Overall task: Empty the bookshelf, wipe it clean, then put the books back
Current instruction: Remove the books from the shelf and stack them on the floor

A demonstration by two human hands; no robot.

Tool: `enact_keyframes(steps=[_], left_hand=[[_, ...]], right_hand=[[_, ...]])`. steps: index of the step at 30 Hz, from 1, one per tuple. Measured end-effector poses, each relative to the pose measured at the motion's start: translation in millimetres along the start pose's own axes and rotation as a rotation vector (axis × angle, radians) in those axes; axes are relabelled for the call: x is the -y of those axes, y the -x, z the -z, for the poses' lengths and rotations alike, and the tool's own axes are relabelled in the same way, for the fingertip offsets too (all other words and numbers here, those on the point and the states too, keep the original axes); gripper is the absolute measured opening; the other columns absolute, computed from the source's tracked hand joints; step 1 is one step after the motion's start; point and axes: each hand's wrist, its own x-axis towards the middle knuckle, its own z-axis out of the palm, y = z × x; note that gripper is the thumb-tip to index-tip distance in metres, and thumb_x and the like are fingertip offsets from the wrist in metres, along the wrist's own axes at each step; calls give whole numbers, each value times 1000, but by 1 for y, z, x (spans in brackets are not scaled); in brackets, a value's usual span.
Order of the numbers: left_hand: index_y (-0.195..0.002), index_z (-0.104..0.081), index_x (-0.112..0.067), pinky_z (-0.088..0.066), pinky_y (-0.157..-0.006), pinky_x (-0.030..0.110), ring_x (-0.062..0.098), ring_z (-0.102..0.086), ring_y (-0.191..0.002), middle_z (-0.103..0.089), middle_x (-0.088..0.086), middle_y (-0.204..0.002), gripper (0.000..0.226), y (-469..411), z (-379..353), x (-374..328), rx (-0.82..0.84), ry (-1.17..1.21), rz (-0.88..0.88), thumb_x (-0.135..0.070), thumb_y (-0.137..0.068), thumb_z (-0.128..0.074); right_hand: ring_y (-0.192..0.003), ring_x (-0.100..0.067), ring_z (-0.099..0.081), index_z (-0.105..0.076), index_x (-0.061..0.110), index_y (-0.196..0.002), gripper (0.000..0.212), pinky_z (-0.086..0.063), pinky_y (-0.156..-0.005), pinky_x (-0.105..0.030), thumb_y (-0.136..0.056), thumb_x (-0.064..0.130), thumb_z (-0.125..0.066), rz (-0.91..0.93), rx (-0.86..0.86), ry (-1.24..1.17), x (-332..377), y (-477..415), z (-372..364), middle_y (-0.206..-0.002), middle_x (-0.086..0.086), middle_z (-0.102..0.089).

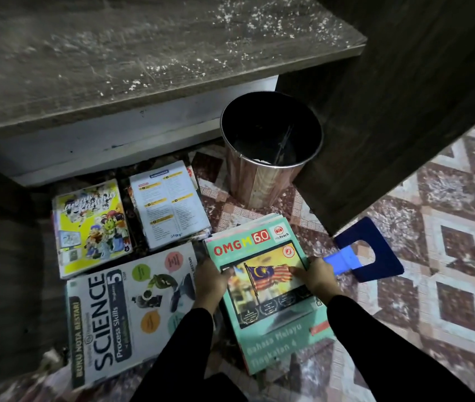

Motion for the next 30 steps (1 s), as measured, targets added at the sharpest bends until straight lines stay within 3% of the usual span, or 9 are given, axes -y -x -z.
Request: enact_keyframes(steps=[5, 8, 10, 19, 25, 30], left_hand=[[-112, -65, -5, -50, -80, 33, 30, -64, -102, -68, 14, -110, 41, 7, 8, -2, -1, -206, -16, -33, -82, -71], [-117, -62, -9, -51, -83, 34, 29, -64, -104, -66, 12, -114, 38, 13, 21, -10, 19, -322, -39, -29, -85, -65], [-118, -62, -8, -52, -85, 35, 28, -63, -104, -66, 12, -115, 36, 16, 31, -17, 43, -347, -75, -25, -86, -62], [-116, -57, -6, -47, -84, 33, 30, -57, -109, -59, 14, -119, 31, 62, 99, -56, -1, -763, -338, -26, -94, -49], [-119, -56, -5, -46, -88, 37, 33, -56, -112, -56, 16, -124, 29, 110, 159, -76, -47, -978, -306, -19, -95, -50], [-123, -55, -6, -47, -90, 40, 32, -56, -115, -55, 15, -127, 33, 146, 210, -67, -152, -985, -229, -20, -94, -51]], right_hand=[[-102, -30, -58, -55, 1, -107, 40, -40, -74, -28, -90, 37, -63, -4, 17, 79, 5, 4, 0, -112, -18, -61], [-115, -35, -52, -46, 1, -125, 50, -45, -93, -39, -91, 34, -61, 28, -15, 144, 12, 13, 1, -126, -20, -52], [-121, -36, -47, -40, 3, -131, 49, -42, -99, -42, -94, 30, -57, 77, -38, 232, 18, 20, 3, -132, -19, -45], [-120, -28, -53, -52, 13, -126, 40, -43, -99, -37, -91, 33, -50, 256, -27, 469, 81, 64, 19, -131, -10, -56], [-122, -28, -52, -52, 11, -125, 44, -42, -101, -37, -92, 40, -52, 469, -47, 543, 132, 111, 23, -132, -12, -55], [-120, -28, -55, -54, 11, -126, 43, -44, -94, -33, -92, 36, -51, 632, -80, 545, 172, 164, 20, -131, -13, -57]])
